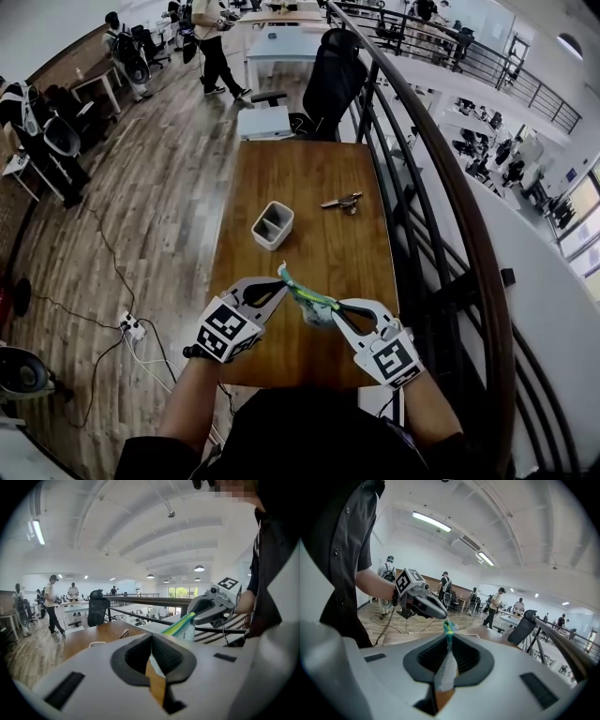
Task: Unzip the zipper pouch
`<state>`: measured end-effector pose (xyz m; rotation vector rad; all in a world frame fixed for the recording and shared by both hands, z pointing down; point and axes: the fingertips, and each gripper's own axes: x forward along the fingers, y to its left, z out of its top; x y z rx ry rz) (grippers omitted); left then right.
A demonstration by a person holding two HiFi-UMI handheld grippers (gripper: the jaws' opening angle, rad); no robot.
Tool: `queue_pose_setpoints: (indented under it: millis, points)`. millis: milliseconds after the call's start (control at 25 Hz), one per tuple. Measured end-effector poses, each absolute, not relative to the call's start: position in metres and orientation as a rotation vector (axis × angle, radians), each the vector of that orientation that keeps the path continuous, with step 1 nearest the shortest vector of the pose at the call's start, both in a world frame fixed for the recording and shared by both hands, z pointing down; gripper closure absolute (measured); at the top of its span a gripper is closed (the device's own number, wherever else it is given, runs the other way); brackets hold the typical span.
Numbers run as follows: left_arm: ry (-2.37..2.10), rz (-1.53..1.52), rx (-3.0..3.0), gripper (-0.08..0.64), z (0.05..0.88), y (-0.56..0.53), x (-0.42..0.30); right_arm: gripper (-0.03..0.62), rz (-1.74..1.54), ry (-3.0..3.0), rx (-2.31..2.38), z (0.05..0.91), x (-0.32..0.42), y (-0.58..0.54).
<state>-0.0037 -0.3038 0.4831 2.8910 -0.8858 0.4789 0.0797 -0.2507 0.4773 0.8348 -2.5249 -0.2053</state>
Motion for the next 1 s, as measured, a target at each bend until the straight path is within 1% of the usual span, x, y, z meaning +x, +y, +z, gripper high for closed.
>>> queue_pose_setpoints:
  millis: [480,1000]
  points:
    - [-0.989,0.475,2.846,0.546,0.484,-0.319,-0.03,0.561,-0.185,-2.515,0.895,0.477,0.09,-0.258]
    - [-1.013,0.478,2.804,0.545,0.489,-0.336,-0.039,0.561,-0.175,-2.504,0.897,0.479,0.09,-0.27]
